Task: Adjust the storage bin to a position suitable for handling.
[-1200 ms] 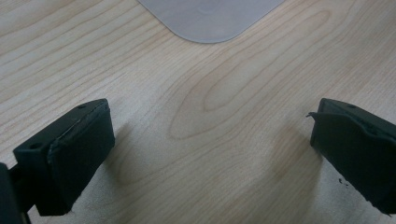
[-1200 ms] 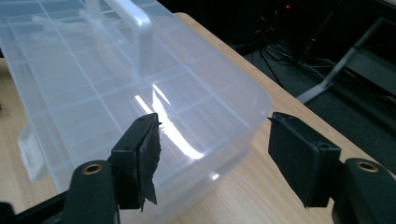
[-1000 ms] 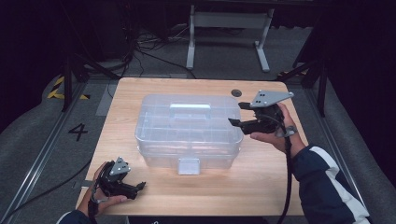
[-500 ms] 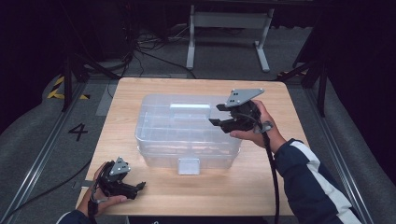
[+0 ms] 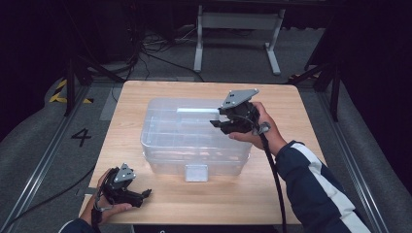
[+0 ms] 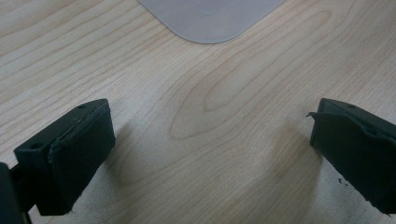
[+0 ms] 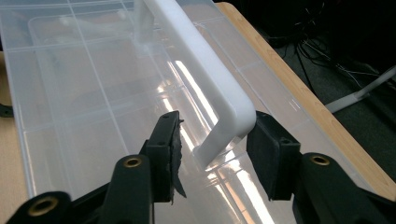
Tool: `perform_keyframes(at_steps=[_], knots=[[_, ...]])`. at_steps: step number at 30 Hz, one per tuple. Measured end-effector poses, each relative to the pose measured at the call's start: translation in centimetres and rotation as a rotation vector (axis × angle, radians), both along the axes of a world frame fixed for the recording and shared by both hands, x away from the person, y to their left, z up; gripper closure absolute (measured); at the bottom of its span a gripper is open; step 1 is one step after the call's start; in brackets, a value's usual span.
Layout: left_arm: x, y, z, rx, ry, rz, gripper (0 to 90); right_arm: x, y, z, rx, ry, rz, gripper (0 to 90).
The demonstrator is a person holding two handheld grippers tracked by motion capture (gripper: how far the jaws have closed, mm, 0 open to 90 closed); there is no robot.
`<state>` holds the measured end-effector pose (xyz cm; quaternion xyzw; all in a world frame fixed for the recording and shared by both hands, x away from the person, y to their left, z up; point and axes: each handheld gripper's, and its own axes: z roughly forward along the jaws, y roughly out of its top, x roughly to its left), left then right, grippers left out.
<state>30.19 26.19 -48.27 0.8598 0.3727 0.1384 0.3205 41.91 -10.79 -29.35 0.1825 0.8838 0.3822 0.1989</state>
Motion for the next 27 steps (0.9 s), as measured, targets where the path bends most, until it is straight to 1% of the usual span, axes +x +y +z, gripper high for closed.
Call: perform_keyframes(at_steps=[1, 4, 6, 8, 11, 17, 18, 20, 21, 22, 23, 24, 25, 26, 27], knots=[[0.0, 0.0, 0.0, -0.002, 0.005, 0.001, 0.3, 0.1, 0.0, 0.0, 0.001, -0.003, -0.001, 58.8], [0.0, 0.0, 0.0, -0.002, 0.000, 0.000, 0.4, 0.4, 0.2, -0.1, 0.011, -0.001, -0.008, 63.9], [0.0, 0.0, 0.0, -0.004, 0.003, 0.002, 0.4, 0.5, 0.3, -0.1, 0.020, -0.002, -0.018, 68.4], [0.0, 0.0, 0.0, -0.002, 0.002, -0.002, 0.4, 0.8, 0.4, -0.2, 0.030, 0.004, -0.032, 70.9], [0.0, -0.1, 0.0, -0.010, 0.010, 0.006, 0.4, 0.8, 0.6, -0.1, 0.017, -0.003, -0.031, 70.9], [0.1, -0.1, 0.1, -0.002, 0.024, 0.012, 1.5, 0.9, 0.7, -0.1, 0.011, -0.005, -0.034, 71.3], [0.2, -0.1, 0.2, 0.007, 0.022, 0.009, 3.1, 0.8, 0.8, 0.0, 0.008, -0.006, -0.039, 71.3], [0.3, -0.1, 0.3, 0.002, 0.024, 0.018, 4.5, 0.8, 0.8, 0.0, 0.007, -0.005, -0.038, 71.4], [0.4, 0.0, 0.5, 0.013, 0.013, 0.014, 7.4, 0.8, 0.8, 0.0, 0.005, -0.005, -0.036, 71.4], [0.4, 0.0, 0.4, 0.000, 0.020, 0.020, 9.6, 0.9, 0.8, 0.0, 0.006, -0.004, -0.035, 71.4], [0.4, 0.0, 0.5, -0.001, 0.015, 0.025, 11.3, 0.9, 0.8, 0.0, 0.006, -0.003, -0.034, 71.4], [0.5, 0.0, 0.6, -0.002, 0.018, 0.024, 15.2, 0.9, 0.8, 0.1, 0.005, 0.000, -0.032, 71.5], [0.5, 0.0, 0.6, -0.002, 0.018, 0.027, 17.2, 0.9, 0.8, 0.1, 0.004, 0.005, -0.031, 71.5], [0.5, 0.1, 0.7, 0.007, 0.013, 0.025, 18.3, 1.0, 0.8, 0.2, 0.002, 0.008, -0.030, 71.5], [0.5, 0.0, 0.8, 0.001, 0.017, 0.032, 20.6, 1.1, 0.8, 0.3, 0.002, 0.011, -0.031, 71.5]])
